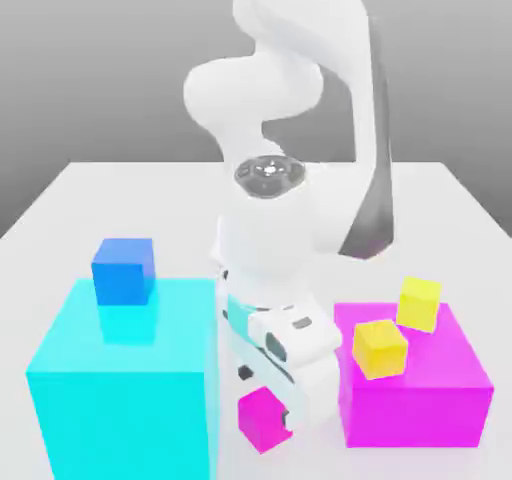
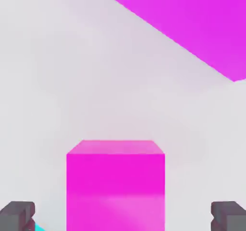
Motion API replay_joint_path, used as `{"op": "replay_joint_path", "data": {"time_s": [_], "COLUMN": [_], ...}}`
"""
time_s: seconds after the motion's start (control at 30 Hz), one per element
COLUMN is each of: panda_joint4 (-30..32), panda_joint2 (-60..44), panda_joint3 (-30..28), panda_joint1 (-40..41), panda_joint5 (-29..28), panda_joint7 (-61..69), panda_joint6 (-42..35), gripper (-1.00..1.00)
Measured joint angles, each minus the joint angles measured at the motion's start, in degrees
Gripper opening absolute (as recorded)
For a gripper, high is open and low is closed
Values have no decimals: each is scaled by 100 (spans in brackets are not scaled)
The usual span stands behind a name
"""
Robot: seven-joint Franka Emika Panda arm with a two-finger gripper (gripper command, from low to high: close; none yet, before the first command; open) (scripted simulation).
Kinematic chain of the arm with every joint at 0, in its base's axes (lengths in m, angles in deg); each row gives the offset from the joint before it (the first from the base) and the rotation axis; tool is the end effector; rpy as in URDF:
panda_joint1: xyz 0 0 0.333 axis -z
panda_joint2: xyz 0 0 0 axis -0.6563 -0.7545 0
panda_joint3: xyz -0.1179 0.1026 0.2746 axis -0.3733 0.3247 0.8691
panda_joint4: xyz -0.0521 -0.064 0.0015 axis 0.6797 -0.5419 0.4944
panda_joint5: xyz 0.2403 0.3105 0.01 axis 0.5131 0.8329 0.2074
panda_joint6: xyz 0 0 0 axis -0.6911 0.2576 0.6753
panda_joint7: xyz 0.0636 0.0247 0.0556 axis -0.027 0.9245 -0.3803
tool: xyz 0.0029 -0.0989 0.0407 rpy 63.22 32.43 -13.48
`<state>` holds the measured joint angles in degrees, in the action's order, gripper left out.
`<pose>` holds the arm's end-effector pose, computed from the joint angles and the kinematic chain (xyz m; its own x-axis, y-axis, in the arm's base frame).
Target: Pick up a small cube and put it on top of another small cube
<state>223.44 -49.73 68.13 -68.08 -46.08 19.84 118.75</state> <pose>0.4264 0.0123 0.1421 0.1803 0.9836 -0.0022 0.9836 -0.1803 0.0050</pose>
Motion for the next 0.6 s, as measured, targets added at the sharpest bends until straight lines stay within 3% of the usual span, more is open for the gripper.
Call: {"op": "replay_joint_path", "data": {"time_s": [0.03, 0.27, 0.5, 0.53, 0.6], "panda_joint4": [-40, -46, 251, 196, -148], "panda_joint2": [-142, -162, 887, 971, 1001], "panda_joint3": [193, 223, -859, -811, -394], "panda_joint1": [163, 188, -596, -601, -491], "panda_joint5": [160, 195, -1222, -1158, -471], "panda_joint7": [128, 156, -916, -851, -261], "panda_joint6": [99, 110, -585, -655, -737], "gripper": [-100, -100, -100, -100, -100]}}
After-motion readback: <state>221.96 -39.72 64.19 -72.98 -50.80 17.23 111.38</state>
